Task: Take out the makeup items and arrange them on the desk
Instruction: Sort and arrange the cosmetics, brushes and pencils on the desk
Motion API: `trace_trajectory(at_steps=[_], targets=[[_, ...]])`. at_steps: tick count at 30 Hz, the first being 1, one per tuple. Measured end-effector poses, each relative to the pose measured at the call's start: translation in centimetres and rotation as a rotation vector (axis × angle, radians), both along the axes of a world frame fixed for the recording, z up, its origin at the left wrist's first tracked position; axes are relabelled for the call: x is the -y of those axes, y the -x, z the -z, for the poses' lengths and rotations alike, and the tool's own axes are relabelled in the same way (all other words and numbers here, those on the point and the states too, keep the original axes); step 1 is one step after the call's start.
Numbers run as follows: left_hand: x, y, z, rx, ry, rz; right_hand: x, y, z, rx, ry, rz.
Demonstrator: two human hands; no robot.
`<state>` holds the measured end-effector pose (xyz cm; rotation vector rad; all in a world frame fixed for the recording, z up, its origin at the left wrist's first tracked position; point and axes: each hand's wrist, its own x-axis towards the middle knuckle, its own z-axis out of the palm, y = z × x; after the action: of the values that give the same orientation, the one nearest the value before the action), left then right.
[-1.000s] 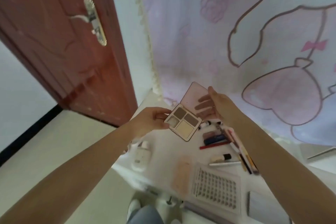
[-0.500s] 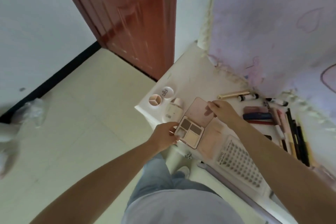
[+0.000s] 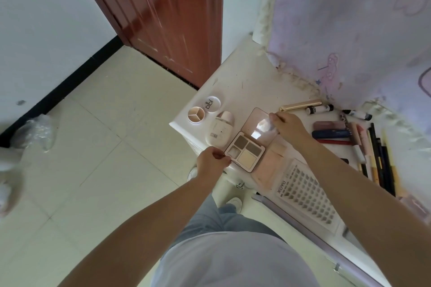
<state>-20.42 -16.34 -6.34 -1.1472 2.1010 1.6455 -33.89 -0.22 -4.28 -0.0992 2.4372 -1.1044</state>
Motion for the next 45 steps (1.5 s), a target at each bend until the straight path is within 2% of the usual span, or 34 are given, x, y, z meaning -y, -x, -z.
trace_trajectory(at_steps=[6,10,12,15,17,21,25,32,39,43,45], targets=[[0.0,0.3,0.1,-0.018,-0.037,-0.088,-0.4,-0.7,-0.2,0.034,0.041,0.013],[-0.3,0.4,0.3,-0.018,-0.026,-0.061,-0.8,-1.0,-0.2,0.046,0.066,0.027],[-0.4,0.3,0.2,-0.018,0.016,-0.005,-1.2,-1.2,-0.4,0.016,0.046,0.058],[-0.4,-0.3,0.1,-0.033,0.174,0.162,-2.1,-1.9,-0.4,-0.125,-0.256,-0.031],[-0.4,-0.7,-0.1,-0.075,0.308,0.298,-2.4,-2.5,-0.4,-0.136,-0.383,-0.052],[-1.0,-0.7,-1.2,-0.154,0.383,0.422,-2.3,-3.5,-0.3,-0.07,-0.351,0.052],[-1.4,0.0,-2.0,-0.169,0.459,0.554,-2.6,-4.3,-0.1,0.065,-0.407,-0.065],[-1.2,0.8,-2.5,-0.138,0.514,0.668,-1.7,-4.8,0.6,0.086,-0.393,-0.002],[-0.6,2.8,-4.0,-0.234,0.592,0.815,-2.2,-4.5,-0.8,0.136,-0.25,0.1],[-1.7,4.5,-4.8,-0.316,0.521,1.041,-3.9,-5.2,-3.2,0.121,-0.15,0.256],[-3.1,5.2,-5.8,-0.288,0.463,1.147,-4.8,-5.7,-5.1,0.111,0.012,0.423]])
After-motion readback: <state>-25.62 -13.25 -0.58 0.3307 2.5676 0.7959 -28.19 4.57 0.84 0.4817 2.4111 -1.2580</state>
